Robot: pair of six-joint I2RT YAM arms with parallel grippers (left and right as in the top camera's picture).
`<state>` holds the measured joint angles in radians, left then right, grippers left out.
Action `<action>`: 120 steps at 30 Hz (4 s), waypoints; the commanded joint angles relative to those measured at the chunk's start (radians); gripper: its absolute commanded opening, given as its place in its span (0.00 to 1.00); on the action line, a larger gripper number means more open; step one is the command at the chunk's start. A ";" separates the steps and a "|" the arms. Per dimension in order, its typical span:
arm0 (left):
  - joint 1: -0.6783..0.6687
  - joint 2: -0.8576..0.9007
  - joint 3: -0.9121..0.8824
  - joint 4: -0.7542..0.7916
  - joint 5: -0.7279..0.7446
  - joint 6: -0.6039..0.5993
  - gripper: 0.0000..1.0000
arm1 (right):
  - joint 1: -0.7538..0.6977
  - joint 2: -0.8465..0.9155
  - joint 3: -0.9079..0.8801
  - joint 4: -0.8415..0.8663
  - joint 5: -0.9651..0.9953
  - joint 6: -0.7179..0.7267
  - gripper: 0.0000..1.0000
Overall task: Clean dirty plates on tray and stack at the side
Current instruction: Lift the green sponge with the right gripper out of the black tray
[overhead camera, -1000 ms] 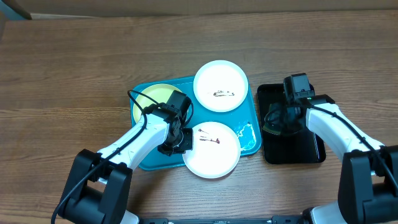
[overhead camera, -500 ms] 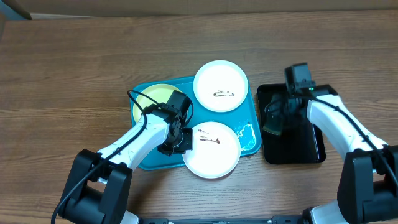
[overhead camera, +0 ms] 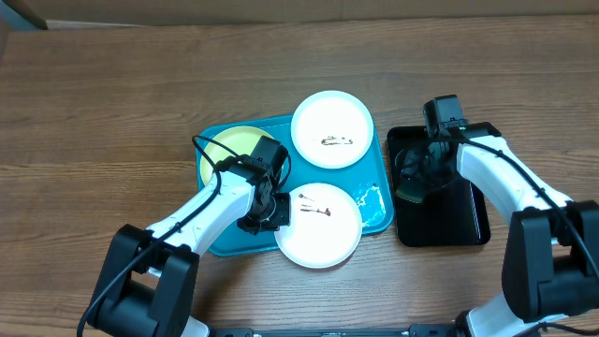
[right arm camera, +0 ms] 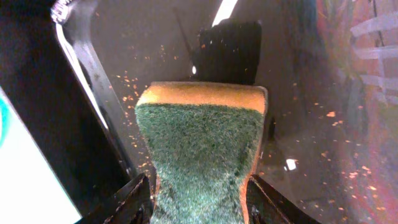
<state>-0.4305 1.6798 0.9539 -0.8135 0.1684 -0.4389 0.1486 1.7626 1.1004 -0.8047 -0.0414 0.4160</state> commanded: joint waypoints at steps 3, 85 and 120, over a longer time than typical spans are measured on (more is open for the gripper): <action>-0.005 0.005 0.017 0.003 -0.011 0.004 0.04 | 0.026 0.039 0.011 0.005 -0.012 0.005 0.47; -0.005 0.005 0.017 0.043 -0.023 0.042 0.04 | 0.026 -0.117 0.163 -0.224 0.367 0.095 0.04; -0.005 0.005 0.017 0.043 -0.023 0.042 0.04 | 0.108 -0.117 0.163 -0.326 0.676 0.248 0.04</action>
<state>-0.4305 1.6798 0.9539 -0.7696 0.1677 -0.4160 0.2523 1.6588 1.2507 -1.1309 0.6064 0.6510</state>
